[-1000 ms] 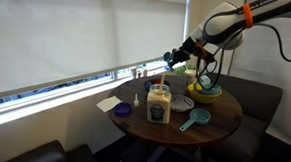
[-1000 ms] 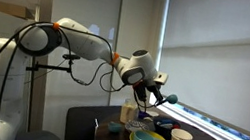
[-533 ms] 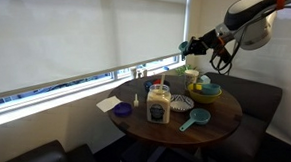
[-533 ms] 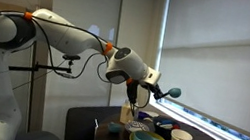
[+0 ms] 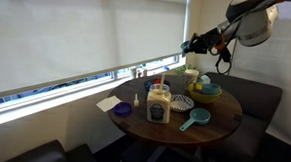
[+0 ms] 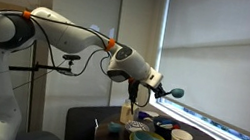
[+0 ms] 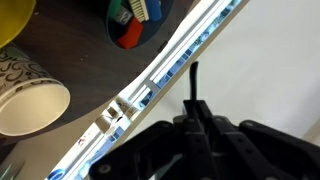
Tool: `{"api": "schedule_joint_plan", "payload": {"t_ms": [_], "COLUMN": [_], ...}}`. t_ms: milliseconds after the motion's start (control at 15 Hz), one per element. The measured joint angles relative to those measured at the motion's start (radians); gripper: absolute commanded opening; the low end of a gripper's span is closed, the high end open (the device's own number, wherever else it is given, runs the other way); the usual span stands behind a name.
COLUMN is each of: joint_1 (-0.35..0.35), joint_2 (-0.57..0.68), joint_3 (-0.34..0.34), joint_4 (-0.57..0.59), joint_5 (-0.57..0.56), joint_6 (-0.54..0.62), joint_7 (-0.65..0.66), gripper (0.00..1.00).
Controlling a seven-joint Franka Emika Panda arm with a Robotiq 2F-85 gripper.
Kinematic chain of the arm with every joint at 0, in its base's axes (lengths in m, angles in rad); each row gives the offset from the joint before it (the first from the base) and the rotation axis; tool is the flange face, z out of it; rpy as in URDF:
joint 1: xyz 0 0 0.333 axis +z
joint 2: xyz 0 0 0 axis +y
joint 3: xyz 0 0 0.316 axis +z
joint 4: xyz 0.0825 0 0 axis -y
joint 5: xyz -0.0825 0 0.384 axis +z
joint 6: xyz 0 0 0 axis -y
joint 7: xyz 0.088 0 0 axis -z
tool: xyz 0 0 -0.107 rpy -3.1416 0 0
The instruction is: Move the scoop from the blue bowl to the cup
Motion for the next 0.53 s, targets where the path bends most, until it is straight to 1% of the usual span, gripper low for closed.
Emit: {"api": "schedule_joint_plan", "payload": {"t_ms": [267,533], "joint_1": [0.002,0.002], "joint_2": [-0.029,-0.032], "joint_3": [-0.081,-0.162], "joint_4": [0.039,0.056], "joint_5": [0.234,0.463], "joint_6": [-0.096,-0.228], "joint_7": [-0.061,-0.112], "gripper": [0.02,0.02]}}
